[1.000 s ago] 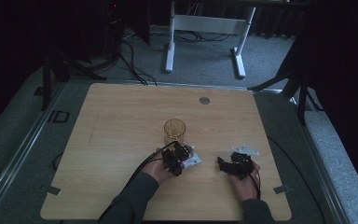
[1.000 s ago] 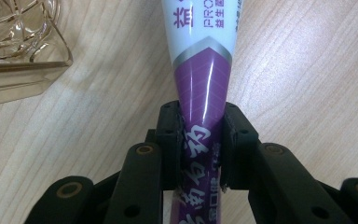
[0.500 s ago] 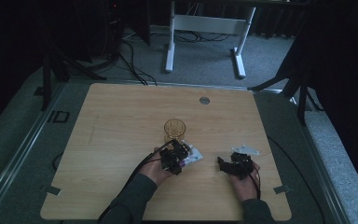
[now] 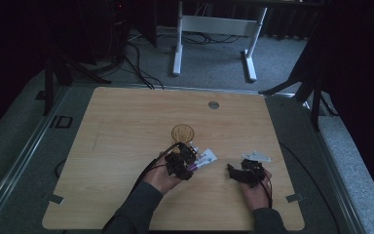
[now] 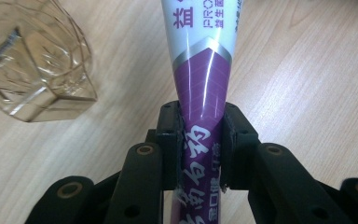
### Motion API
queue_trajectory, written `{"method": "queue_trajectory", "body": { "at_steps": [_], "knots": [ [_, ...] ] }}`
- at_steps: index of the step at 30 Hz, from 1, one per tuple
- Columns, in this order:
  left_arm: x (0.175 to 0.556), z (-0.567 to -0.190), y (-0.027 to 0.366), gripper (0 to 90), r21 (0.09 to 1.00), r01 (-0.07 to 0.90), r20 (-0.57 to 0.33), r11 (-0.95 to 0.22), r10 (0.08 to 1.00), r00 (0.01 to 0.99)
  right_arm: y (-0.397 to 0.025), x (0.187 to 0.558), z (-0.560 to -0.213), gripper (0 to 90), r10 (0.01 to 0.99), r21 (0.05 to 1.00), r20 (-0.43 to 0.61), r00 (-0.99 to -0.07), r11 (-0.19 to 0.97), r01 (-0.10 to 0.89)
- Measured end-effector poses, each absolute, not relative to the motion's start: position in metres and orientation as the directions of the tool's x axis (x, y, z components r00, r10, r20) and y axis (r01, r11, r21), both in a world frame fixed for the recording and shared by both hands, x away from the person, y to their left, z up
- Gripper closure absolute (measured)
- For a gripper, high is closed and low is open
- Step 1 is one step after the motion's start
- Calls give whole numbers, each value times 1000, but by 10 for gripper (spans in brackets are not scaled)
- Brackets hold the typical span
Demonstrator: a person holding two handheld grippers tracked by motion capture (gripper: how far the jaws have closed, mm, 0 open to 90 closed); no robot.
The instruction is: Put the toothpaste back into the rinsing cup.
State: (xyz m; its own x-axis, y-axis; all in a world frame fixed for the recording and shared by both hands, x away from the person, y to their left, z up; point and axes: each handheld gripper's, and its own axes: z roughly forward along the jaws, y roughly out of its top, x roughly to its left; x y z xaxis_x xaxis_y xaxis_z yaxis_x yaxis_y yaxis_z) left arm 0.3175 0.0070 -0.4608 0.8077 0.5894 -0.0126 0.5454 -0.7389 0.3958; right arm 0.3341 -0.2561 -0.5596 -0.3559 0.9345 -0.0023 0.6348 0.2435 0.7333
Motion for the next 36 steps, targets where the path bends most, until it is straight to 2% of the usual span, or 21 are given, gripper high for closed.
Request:
{"method": "queue_trajectory", "body": {
  "at_steps": [22,36],
  "knots": [
    [306,-426,15,724,523,513,-24,-681,590,807,-256,334,-560,244,934,733,-3,-357,245,635],
    [307,-406,24,724,598,505,-14,-622,622,783,-256,334,-560,244,934,734,-4,-357,246,634]
  ]
}}
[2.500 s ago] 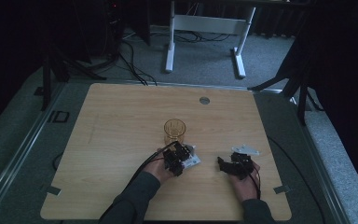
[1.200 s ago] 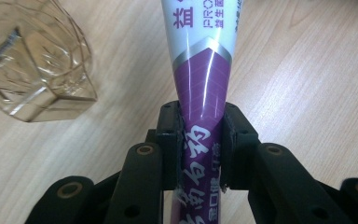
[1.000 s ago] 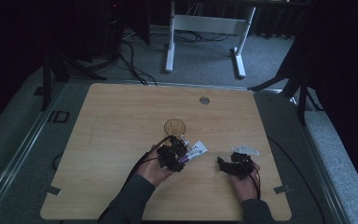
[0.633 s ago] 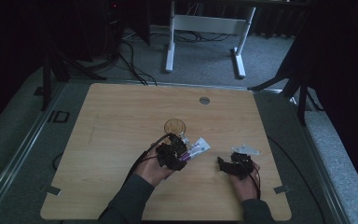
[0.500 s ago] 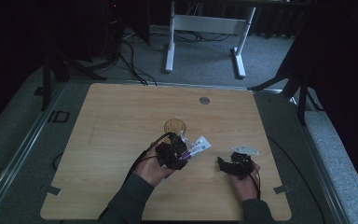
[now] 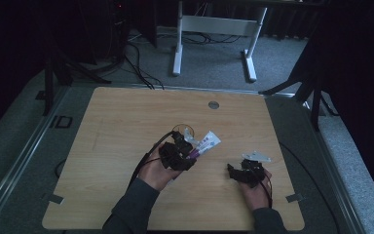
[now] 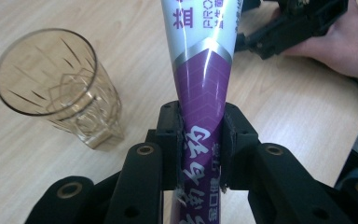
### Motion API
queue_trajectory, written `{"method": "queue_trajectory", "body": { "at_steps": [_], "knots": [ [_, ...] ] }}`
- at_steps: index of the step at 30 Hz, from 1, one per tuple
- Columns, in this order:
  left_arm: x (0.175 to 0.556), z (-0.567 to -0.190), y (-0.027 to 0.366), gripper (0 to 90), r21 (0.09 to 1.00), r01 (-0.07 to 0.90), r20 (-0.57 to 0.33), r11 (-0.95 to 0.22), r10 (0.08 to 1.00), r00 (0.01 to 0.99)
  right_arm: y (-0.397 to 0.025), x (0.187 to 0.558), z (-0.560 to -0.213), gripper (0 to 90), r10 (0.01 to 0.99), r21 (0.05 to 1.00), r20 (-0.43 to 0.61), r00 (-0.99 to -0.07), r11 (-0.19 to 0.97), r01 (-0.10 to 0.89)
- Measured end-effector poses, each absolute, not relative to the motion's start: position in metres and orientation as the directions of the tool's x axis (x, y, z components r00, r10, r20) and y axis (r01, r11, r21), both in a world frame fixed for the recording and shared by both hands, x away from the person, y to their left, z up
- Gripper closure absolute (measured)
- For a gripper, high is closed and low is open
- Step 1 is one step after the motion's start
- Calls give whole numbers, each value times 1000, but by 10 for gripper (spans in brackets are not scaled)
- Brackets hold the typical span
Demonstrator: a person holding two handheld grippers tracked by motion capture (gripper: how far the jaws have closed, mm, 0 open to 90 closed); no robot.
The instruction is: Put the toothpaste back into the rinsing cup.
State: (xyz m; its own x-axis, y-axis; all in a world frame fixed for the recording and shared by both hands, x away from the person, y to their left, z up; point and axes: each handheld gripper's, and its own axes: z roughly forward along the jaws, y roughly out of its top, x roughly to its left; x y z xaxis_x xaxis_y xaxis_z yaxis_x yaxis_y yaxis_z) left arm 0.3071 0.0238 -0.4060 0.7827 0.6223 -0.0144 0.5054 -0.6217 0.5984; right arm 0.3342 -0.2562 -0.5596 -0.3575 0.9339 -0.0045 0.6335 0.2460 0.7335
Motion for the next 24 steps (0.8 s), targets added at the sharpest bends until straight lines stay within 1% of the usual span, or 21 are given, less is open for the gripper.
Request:
{"method": "queue_trajectory", "body": {
  "at_steps": [8,24],
  "knots": [
    [308,-398,29,725,636,501,-20,-587,637,771,-256,334,-560,244,934,734,-4,-357,246,634],
    [310,-387,32,725,720,430,3,-545,621,784,-256,334,-560,244,934,733,-4,-358,247,634]
  ]
}}
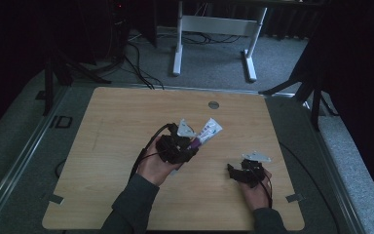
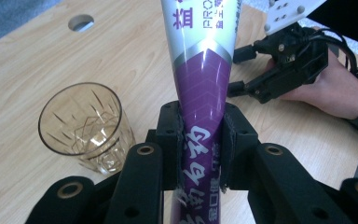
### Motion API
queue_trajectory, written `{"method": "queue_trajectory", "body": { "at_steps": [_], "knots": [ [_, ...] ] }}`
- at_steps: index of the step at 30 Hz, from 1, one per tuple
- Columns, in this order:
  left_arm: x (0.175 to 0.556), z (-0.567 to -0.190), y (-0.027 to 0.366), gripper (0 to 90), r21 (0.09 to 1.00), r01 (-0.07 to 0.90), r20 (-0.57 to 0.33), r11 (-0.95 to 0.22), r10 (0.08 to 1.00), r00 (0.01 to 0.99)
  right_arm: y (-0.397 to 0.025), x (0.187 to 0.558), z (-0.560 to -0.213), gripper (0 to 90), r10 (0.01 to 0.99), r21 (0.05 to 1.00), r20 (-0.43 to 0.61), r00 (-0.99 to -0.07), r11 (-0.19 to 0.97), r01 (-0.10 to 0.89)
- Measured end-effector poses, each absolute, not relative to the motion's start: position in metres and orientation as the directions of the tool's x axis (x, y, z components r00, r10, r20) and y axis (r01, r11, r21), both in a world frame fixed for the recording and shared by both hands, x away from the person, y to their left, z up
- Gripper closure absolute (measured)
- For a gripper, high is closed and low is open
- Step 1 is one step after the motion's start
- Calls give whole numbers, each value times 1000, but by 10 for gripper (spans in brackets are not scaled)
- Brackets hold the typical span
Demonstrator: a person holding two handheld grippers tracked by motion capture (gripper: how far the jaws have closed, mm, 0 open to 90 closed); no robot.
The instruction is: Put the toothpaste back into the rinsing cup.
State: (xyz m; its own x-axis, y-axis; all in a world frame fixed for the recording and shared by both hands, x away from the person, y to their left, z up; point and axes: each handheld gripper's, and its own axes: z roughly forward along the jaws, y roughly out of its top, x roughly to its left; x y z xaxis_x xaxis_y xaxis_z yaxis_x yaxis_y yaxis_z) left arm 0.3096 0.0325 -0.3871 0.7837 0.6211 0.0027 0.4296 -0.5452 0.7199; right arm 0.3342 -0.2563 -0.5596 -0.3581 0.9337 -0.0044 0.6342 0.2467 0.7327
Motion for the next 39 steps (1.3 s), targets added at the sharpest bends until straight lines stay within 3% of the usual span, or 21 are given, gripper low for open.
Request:
{"method": "queue_trajectory", "body": {
  "at_steps": [39],
  "knots": [
    [332,-387,45,724,815,427,-45,-392,691,721,-256,334,-560,243,933,734,-6,-359,248,633]
  ]
}}
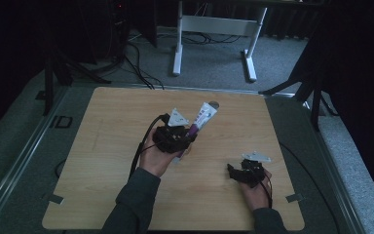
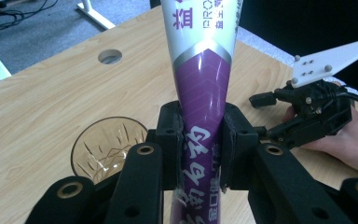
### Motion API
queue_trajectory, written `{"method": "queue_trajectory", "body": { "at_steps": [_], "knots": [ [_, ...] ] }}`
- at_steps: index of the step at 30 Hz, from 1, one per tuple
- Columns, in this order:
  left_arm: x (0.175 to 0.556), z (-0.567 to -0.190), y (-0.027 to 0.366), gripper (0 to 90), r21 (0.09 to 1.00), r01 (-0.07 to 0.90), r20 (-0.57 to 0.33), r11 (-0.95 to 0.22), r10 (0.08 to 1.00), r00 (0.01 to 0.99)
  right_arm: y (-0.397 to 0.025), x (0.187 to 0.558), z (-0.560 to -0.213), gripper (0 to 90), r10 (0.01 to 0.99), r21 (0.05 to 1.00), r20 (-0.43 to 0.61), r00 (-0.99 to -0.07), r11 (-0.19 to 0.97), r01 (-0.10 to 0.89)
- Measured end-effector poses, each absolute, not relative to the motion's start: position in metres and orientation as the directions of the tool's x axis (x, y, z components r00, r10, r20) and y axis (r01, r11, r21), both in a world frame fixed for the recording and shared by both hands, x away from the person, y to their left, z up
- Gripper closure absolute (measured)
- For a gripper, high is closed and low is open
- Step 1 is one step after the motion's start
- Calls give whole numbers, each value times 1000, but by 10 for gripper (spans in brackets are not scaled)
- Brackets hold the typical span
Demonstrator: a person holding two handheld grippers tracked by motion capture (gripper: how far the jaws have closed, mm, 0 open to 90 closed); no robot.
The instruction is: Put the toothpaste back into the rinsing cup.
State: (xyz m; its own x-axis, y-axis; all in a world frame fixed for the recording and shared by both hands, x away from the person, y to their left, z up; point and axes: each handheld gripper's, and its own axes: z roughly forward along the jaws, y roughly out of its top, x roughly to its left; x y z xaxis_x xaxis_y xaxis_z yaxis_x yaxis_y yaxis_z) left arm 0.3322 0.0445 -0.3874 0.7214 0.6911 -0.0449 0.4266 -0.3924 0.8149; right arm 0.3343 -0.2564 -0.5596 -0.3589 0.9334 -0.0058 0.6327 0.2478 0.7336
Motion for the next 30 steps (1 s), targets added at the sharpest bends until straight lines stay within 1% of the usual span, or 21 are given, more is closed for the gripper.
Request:
{"method": "queue_trajectory", "body": {
  "at_steps": [8,12,30],
  "knots": [
    [333,-386,47,724,825,424,-50,-373,699,713,-256,334,-560,243,933,733,-6,-359,248,633],
    [333,-386,48,724,834,416,-37,-363,715,698,-256,334,-560,243,933,734,-6,-359,248,633],
    [344,-389,53,724,855,414,-55,-312,739,671,-256,334,-560,243,933,734,-6,-360,249,632]
  ]
}}
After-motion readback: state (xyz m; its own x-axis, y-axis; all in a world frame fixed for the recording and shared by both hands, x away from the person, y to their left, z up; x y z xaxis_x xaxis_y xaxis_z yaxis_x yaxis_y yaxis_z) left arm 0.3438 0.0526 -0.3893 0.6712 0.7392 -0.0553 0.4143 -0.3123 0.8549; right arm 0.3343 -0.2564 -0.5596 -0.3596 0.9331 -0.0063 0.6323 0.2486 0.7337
